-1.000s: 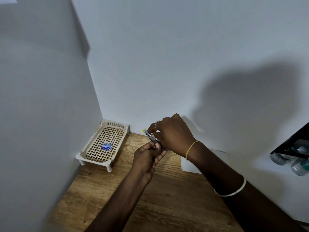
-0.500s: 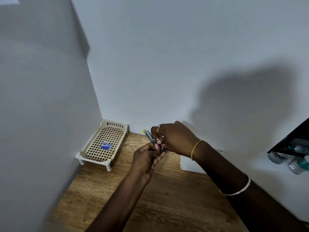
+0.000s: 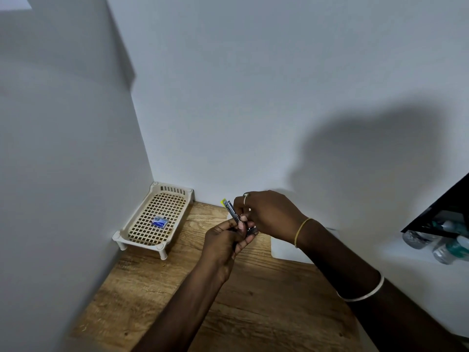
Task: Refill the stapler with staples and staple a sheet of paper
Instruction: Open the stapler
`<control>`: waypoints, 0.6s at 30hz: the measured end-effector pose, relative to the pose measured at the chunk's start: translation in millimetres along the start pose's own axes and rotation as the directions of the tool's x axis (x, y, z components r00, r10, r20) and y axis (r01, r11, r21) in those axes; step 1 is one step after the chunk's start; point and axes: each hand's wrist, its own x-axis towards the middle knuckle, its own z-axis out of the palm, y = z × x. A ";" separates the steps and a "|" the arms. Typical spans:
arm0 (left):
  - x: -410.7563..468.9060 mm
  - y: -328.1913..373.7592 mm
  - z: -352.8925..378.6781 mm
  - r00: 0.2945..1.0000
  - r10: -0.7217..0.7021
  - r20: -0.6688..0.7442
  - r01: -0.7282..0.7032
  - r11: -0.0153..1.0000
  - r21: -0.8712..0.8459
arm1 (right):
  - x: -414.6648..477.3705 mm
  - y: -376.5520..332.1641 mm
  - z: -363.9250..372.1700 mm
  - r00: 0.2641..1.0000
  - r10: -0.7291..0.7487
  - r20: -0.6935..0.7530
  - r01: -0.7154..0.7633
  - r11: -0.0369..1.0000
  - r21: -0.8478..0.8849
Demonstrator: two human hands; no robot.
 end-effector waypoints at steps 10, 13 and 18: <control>-1.8 2.4 -0.6 0.998 0.001 -0.056 -0.002 1.000 -0.024 | -13.0 4.5 19.2 0.999 -0.049 -0.019 0.049 0.998 0.027; -1.1 6.4 0.2 0.999 0.008 -0.045 -0.008 1.000 -0.006 | -13.3 5.3 19.4 0.996 0.031 -0.079 -0.022 0.994 0.103; -0.7 9.6 2.5 0.999 0.007 -0.031 -0.008 1.000 -0.008 | -14.1 1.7 6.7 0.992 0.027 -0.123 -0.011 0.991 0.135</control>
